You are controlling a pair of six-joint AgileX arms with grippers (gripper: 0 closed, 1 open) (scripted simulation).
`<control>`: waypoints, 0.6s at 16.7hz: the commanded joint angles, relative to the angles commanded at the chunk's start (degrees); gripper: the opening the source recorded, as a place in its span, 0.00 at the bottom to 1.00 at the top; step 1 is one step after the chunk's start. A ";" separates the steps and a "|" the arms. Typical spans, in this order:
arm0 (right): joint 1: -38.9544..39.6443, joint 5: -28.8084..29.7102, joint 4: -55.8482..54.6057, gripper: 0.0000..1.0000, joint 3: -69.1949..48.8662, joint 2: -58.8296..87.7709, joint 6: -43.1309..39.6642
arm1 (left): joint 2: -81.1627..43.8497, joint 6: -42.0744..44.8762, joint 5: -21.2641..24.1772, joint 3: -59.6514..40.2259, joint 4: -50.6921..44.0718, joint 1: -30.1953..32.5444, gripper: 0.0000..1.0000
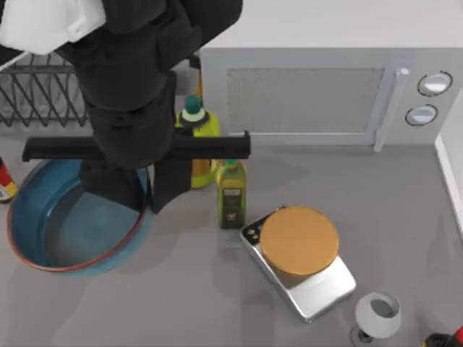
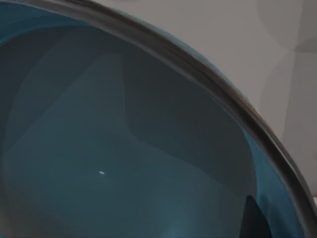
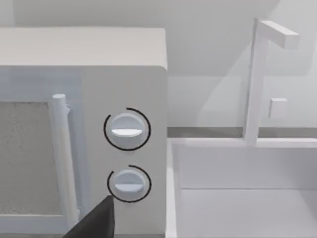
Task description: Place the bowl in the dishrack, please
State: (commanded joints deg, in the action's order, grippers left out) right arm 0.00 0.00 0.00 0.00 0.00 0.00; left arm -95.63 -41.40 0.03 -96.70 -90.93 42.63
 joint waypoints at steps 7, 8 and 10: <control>0.00 0.00 0.00 1.00 0.00 0.00 0.00 | 6.74 5.90 2.17 4.03 8.70 -7.46 0.00; 0.00 0.00 0.00 1.00 0.00 0.00 0.00 | 8.49 7.94 2.80 5.74 12.00 -9.67 0.00; 0.00 0.00 0.00 1.00 0.00 0.00 0.00 | 12.07 11.95 4.19 9.38 20.07 -14.40 0.00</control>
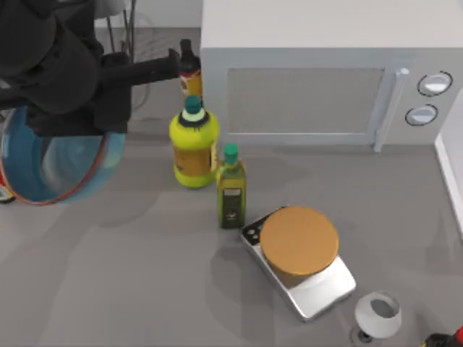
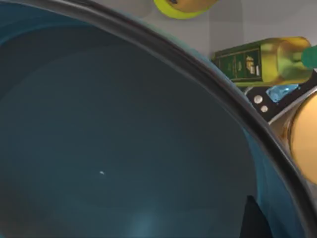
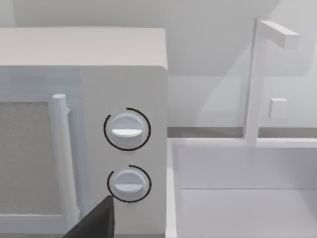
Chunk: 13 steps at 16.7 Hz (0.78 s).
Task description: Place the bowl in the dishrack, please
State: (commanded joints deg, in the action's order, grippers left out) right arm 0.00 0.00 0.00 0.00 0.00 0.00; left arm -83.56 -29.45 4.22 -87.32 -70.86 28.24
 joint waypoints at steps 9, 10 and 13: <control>0.00 0.00 0.00 1.00 0.00 0.00 0.00 | 16.44 16.15 2.42 11.97 34.09 -21.50 0.00; 0.00 0.00 0.00 1.00 0.00 0.00 0.00 | 19.05 18.67 3.05 13.50 38.91 -24.40 0.00; 0.00 0.00 0.00 1.00 0.00 0.00 0.00 | 26.60 25.44 5.69 18.40 50.45 -32.61 0.00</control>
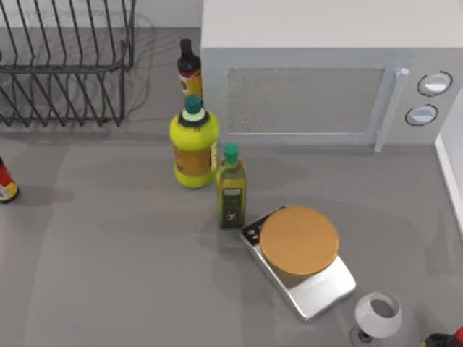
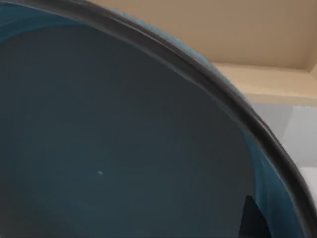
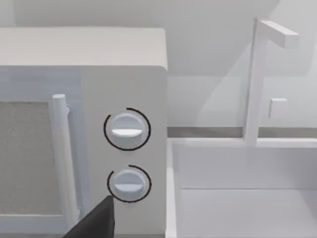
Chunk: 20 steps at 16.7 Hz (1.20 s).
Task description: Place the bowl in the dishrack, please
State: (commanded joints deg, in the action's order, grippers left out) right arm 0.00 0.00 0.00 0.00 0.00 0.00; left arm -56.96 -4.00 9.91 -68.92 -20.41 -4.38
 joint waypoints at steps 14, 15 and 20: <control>0.00 0.00 0.00 1.00 0.00 0.00 0.00 | -0.42 4.72 1.29 5.18 13.73 -5.17 0.00; 0.00 0.00 0.00 1.00 0.00 0.00 0.00 | -3.30 4.73 1.03 5.43 16.76 -4.90 0.00; 0.00 0.00 0.00 1.00 0.00 0.00 0.00 | -20.99 5.02 -0.72 8.52 37.65 -2.96 0.00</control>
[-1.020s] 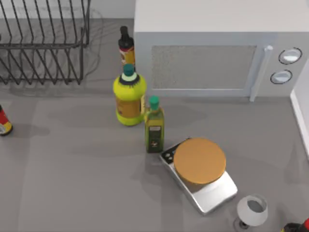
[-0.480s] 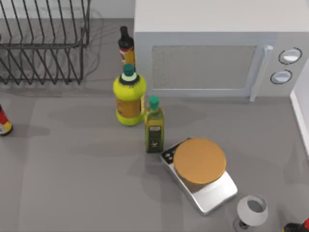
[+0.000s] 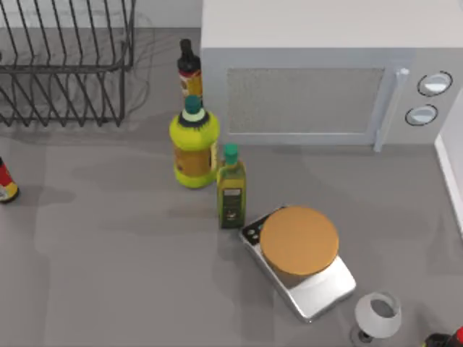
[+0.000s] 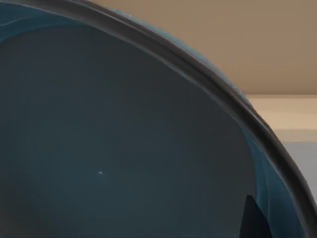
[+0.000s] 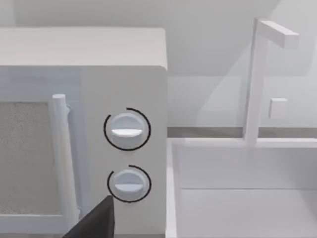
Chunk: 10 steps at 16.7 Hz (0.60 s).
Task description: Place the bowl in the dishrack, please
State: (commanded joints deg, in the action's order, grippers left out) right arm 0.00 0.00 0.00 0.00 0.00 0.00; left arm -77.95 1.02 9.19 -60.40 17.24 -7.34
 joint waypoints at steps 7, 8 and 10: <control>0.00 0.00 0.00 1.00 0.00 0.00 0.00 | -19.89 0.01 -2.65 6.25 26.94 2.98 0.00; 0.00 0.00 0.00 1.00 0.00 0.00 0.00 | -21.32 -0.05 -2.89 6.84 28.68 3.24 0.00; 0.00 0.00 0.00 1.00 0.00 0.00 0.00 | -22.62 -0.12 -3.13 7.47 30.33 3.52 0.00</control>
State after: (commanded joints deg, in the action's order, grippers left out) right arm 0.00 0.00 0.00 0.00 0.00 0.00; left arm -100.58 0.90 6.05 -52.93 47.57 -3.83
